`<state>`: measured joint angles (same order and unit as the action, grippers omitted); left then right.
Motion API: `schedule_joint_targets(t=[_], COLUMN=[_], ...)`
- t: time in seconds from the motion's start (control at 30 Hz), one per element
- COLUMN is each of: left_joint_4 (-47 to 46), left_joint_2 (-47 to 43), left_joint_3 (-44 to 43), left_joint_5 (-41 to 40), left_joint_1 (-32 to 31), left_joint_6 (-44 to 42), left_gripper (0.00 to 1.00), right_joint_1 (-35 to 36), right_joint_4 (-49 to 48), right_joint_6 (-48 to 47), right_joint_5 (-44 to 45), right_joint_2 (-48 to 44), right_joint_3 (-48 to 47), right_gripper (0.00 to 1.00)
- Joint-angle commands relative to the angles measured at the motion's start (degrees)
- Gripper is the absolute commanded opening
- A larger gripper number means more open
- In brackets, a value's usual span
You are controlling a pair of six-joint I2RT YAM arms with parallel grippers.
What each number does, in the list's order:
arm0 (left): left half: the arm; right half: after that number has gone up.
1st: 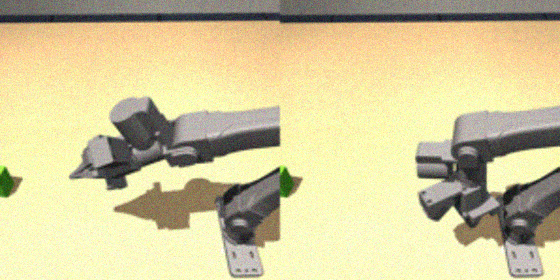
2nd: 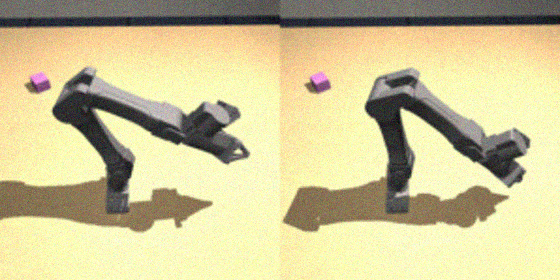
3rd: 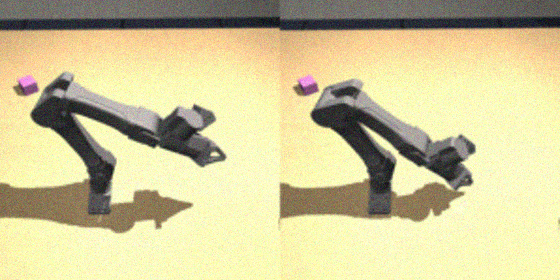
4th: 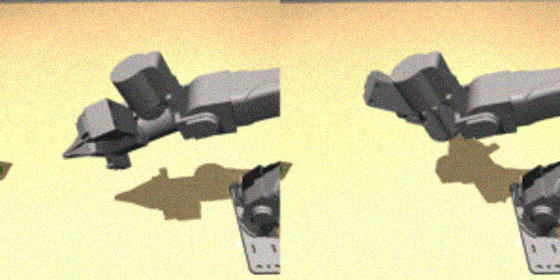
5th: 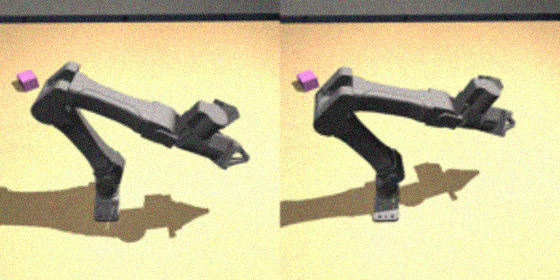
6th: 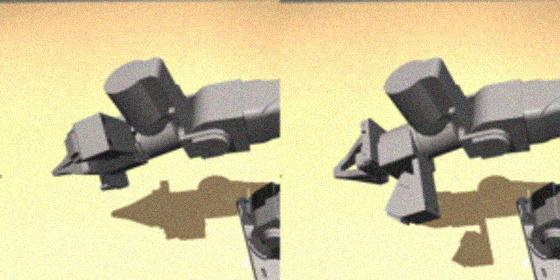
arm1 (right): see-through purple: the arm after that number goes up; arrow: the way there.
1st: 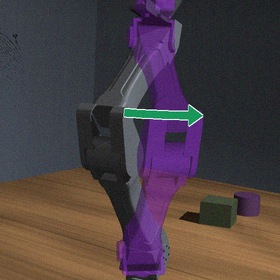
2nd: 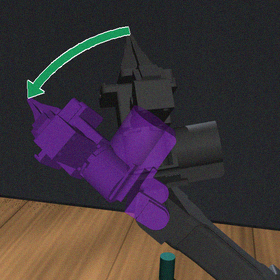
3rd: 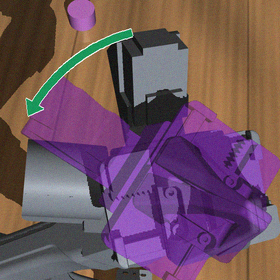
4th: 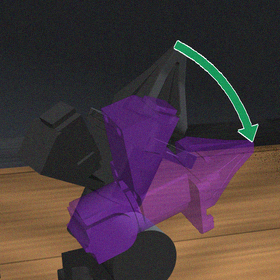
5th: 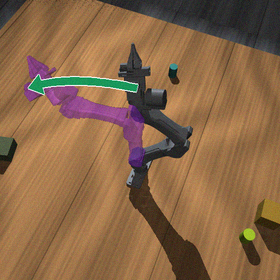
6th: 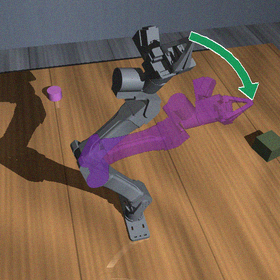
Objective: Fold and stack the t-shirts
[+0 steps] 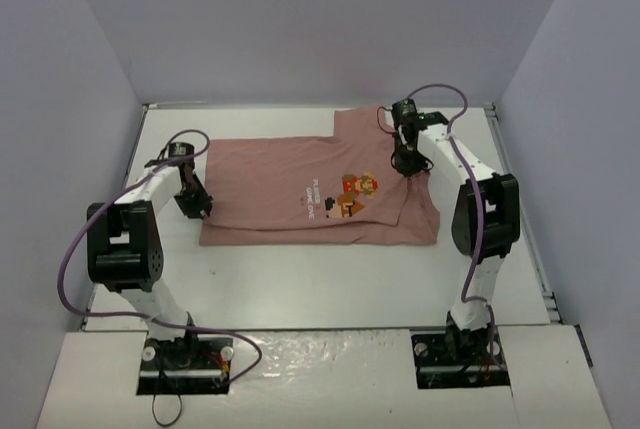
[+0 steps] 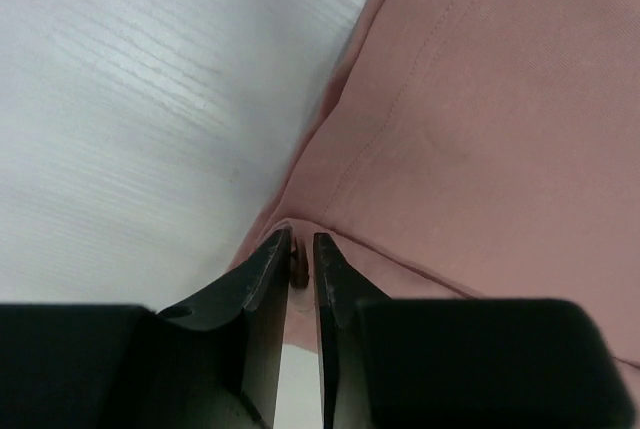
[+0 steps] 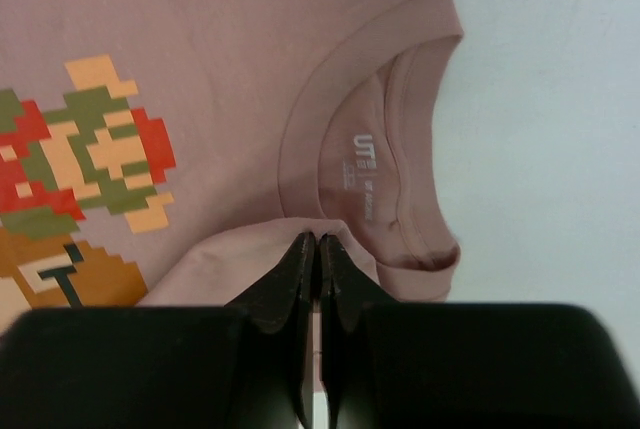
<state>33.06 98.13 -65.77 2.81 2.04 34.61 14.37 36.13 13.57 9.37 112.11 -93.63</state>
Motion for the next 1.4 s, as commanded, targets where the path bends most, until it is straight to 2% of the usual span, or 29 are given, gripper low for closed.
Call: schedule_joint_targets(t=[0.0, 0.1, 0.17, 0.23, 0.33, 0.47, 0.53, 0.73, 1.0, 1.37], left_joint_4=[-1.2, -0.9, -0.4, 0.1, 0.9, 1.7, 1.6, 1.1, -1.0, -1.0], left_joint_2=[0.3, -0.3, -3.1, -5.9, -13.1, -19.0, -21.5, -26.0, -28.1, -29.0], left_joint_3=[-4.7, -6.6, -8.7, -9.1, -7.0, 0.5, 5.4, 12.8, 15.7, 16.2], left_joint_5=[-1.9, -2.2, -2.0, -1.0, -0.7, -1.8, -1.1, -0.8, -2.0, -2.4], left_joint_1=[0.7, 0.9, 0.8, 0.5, -2.5, -7.3, -7.8, -7.9, -7.9, -7.9], left_joint_6=[-0.1, -0.3, -0.6, -1.2, -2.9, -4.6, -4.7, -6.4, -8.2, -8.4], left_gripper=[0.22, 0.34, 0.40, 0.41, 0.42, 0.43, 0.43, 0.43, 0.43, 0.43], right_joint_1=[-1.7, -2.1, -2.2, -2.2, -2.2, -2.0, -1.3, -0.7, -0.2, 0.0], right_joint_4=[-0.4, -0.4, -0.4, -0.5, -1.0, -4.9, -7.4, -13.4, -20.9, -25.6], right_joint_6=[1.0, 0.7, -0.4, -1.3, -0.9, 3.7, 6.4, 15.0, 21.2, 24.4], right_joint_5=[-0.2, -0.3, -2.0, -4.5, -9.0, -17.3, -17.2, -15.4, -16.0, -15.9], right_joint_2=[2.0, 1.5, 0.2, -1.6, -6.8, -14.5, -18.1, -24.4, -24.7, -19.9], right_joint_3=[-6.1, -8.7, -10.6, -10.4, -5.0, 9.6, 17.0, 31.0, 38.0, 38.8], right_gripper=[0.16, 0.36, 0.43, 0.45, 0.45, 0.45, 0.44, 0.44, 0.45, 0.40])
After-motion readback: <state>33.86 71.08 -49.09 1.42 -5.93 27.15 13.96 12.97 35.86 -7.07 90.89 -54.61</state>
